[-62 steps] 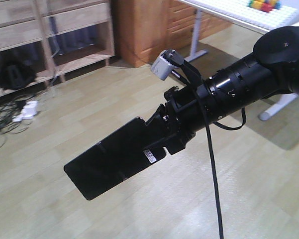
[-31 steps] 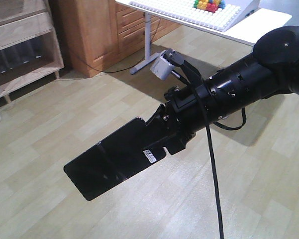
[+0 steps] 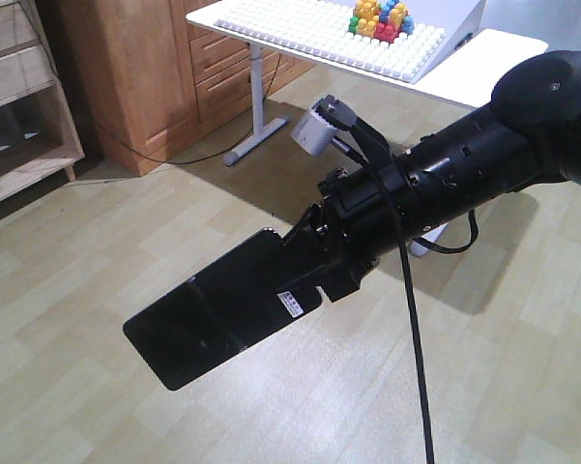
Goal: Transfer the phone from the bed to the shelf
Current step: 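Keep holding the phone while the base drives to the wooden shelf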
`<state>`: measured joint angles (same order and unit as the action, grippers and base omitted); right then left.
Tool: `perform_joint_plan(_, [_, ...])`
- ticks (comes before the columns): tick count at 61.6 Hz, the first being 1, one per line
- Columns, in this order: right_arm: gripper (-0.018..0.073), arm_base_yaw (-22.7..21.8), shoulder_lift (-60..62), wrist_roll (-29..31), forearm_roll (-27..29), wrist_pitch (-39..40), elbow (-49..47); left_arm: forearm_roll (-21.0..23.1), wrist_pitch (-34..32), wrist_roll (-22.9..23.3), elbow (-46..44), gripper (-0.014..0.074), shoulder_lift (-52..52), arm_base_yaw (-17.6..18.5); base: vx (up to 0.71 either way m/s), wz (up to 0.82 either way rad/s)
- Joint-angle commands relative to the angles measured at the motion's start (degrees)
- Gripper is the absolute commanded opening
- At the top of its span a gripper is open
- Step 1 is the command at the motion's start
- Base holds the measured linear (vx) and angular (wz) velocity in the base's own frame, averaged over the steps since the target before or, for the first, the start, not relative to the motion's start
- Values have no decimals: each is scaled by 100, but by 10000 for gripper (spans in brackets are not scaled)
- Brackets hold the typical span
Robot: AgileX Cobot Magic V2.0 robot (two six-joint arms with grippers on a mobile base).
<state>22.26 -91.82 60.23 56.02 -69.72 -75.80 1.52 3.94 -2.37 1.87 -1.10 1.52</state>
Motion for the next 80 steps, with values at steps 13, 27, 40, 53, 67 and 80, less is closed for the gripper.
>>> perform_joint_plan(13, [-2,-9,255,19,463,-403,-136,60,-432,50,-138,1,-45,-11,39,-5])
perform_joint_plan(27, [-2,-9,255,19,463,-403,-136,60,-432,50,-138,1,-45,-11,41,-1])
perform_joint_plan(40, [-2,-9,255,19,463,-403,-136,60,-432,50,-138,1,-45,-11,42,4])
perform_joint_plan(53, [-2,-9,255,19,463,-403,-136,60,-432,50,-138,1,-45,-11,42,9])
perform_joint_plan(67, [-2,-9,255,19,463,-403,-136,60,-432,50,-138,1,-45,-11,40,18])
perform_joint_plan(80, [-2,-9,255,19,463,-403,-136,60,-432,50,-138,1,-45,-11,40,26])
